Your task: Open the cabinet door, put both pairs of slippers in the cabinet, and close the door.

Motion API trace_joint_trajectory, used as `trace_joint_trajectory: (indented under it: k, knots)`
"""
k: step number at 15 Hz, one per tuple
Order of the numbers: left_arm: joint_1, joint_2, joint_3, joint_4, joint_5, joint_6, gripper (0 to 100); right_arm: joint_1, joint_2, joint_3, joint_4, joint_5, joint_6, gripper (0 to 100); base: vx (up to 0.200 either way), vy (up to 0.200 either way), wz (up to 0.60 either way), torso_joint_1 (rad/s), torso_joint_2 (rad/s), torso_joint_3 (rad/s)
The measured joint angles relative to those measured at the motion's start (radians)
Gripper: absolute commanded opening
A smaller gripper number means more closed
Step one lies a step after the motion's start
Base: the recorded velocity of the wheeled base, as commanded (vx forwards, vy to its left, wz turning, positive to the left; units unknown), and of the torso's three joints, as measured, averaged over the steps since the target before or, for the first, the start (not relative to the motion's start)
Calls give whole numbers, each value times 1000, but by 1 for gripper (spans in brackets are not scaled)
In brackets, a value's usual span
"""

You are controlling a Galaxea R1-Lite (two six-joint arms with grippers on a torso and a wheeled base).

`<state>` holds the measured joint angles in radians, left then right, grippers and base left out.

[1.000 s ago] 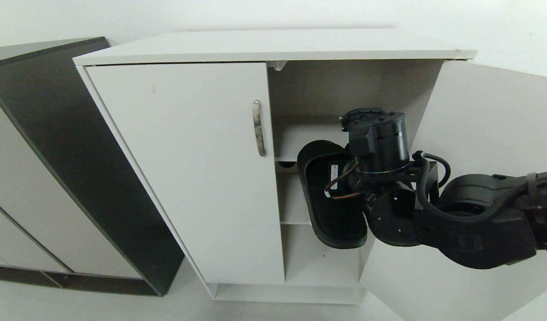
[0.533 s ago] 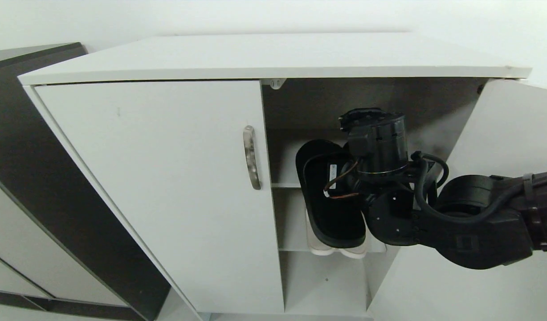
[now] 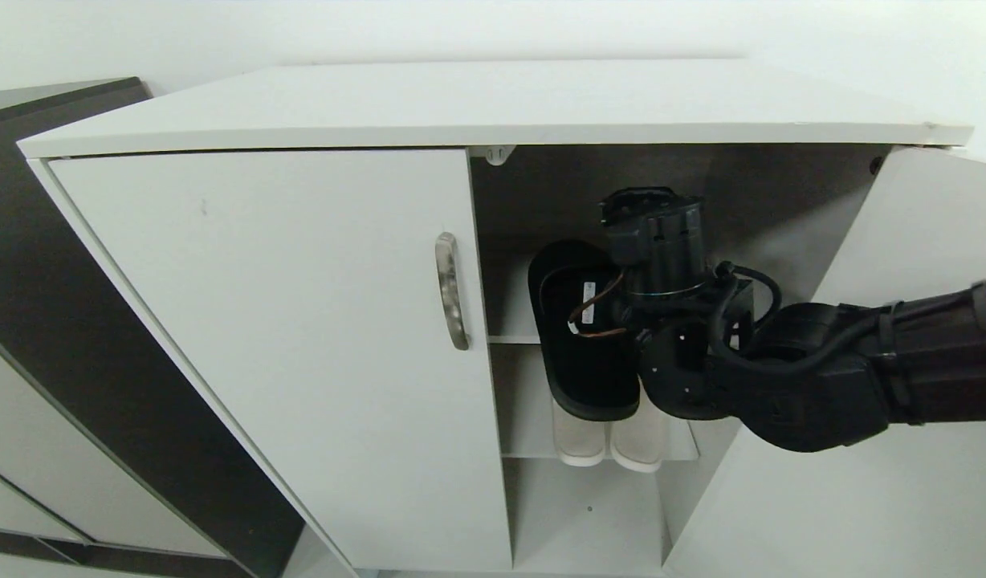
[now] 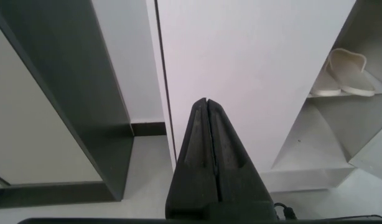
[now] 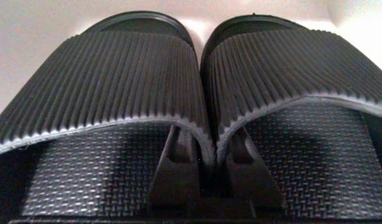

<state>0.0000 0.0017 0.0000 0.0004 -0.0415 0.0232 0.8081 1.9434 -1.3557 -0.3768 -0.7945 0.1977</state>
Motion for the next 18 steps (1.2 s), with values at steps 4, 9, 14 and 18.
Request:
trace_joint_trajectory:
  k: [4, 9, 14, 18]
  knots:
    - [0, 0, 0, 0, 0, -2, 0, -58, 96, -167, 36, 3, -17, 0, 0, 0, 0, 0, 0, 0]
    - [0, 0, 0, 0, 0, -2, 0, -99, 179, -329, 106, 4, -18, 0, 0, 0, 0, 0, 0, 0]
    - [0, 0, 0, 0, 0, -3, 0, -107, 204, -356, 110, 4, -19, 0, 0, 0, 0, 0, 0, 0]
    - [0, 0, 0, 0, 0, -5, 0, -108, 211, -357, 132, 4, -19, 100, 0, 0, 0, 0, 0, 0]
